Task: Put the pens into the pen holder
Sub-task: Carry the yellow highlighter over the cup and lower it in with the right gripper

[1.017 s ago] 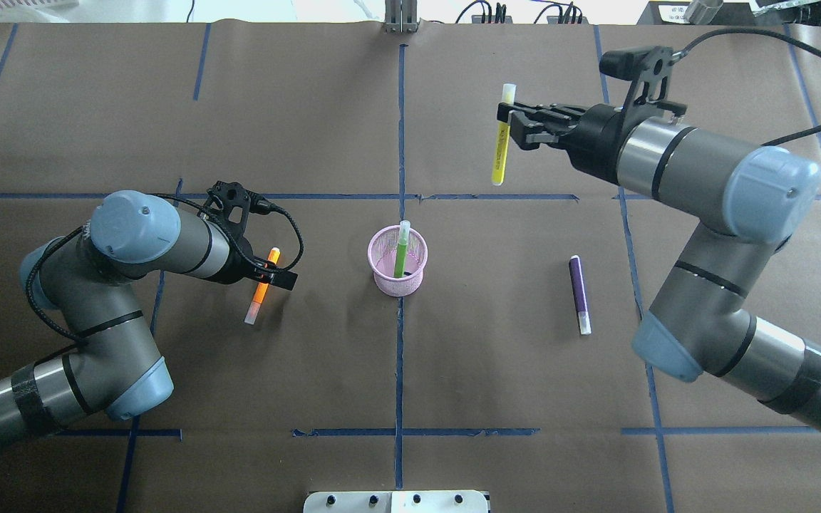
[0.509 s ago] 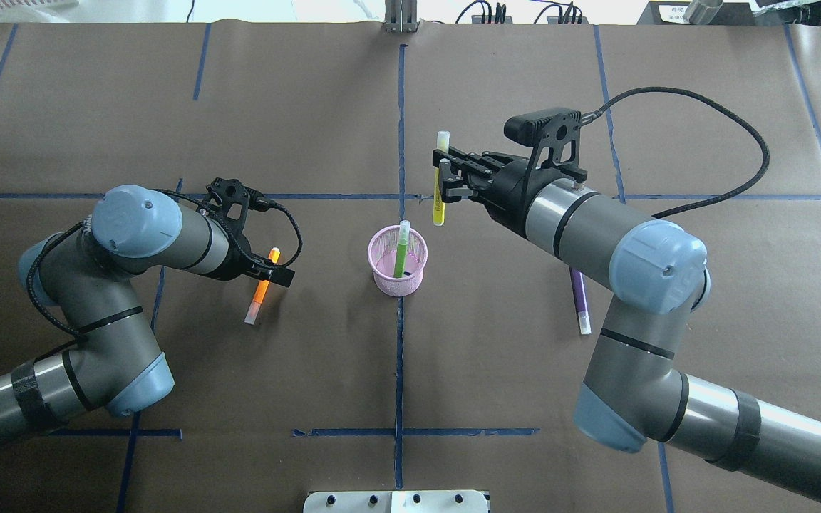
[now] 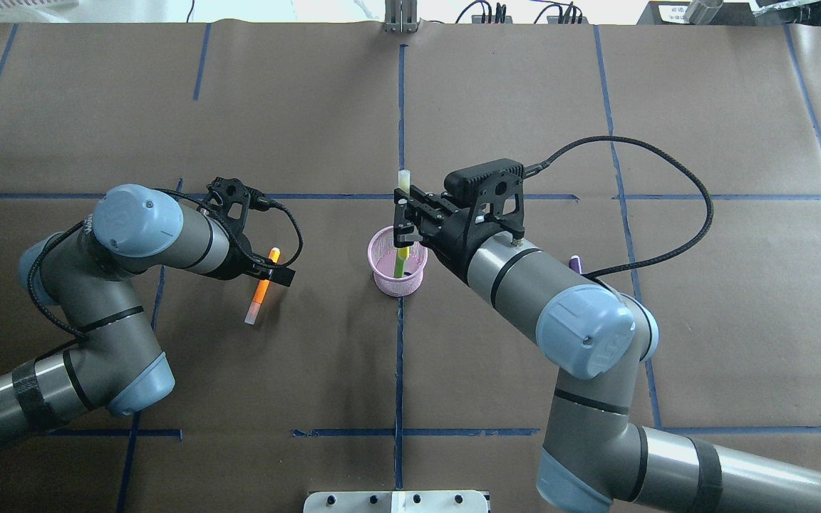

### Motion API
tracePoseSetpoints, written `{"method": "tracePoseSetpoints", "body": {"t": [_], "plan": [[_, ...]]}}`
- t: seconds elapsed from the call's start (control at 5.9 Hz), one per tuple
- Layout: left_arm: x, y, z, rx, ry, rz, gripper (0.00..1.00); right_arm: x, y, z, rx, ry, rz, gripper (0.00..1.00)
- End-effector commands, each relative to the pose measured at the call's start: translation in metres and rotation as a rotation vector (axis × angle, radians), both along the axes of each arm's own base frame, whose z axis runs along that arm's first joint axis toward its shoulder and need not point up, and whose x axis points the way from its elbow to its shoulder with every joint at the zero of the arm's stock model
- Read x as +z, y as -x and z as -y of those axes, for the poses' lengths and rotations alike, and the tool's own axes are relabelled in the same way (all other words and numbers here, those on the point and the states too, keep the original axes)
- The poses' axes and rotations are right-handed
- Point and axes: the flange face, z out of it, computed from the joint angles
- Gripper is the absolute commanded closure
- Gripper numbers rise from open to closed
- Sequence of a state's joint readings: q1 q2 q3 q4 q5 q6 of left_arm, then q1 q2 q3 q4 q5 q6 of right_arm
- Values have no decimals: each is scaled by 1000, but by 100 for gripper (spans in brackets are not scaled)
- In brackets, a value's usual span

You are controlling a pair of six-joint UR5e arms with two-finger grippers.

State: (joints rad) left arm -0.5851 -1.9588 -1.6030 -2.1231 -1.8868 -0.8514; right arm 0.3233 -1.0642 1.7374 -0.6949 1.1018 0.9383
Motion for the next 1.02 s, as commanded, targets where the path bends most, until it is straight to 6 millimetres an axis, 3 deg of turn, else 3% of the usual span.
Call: {"method": "tracePoseSetpoints", "body": {"t": [0.0,0.34,0.51,0.68,0.85], "plan": [[0,0,0,0,-1,0,1,10,20,0,32,-4,-53,100],[0,0,0,0,-2,-1,1,25,35,6,47,-15,-113,100],[-1,0,1,0,-2,-1,1,26,40,8,51,-13,-121,90],[-1,-1,0,1,-2,-1,1,21,45,6,47,-11,-112,25],[-3,-1,0,1,-4,-4,1,16,45,6,48,-10,-94,0]]}}
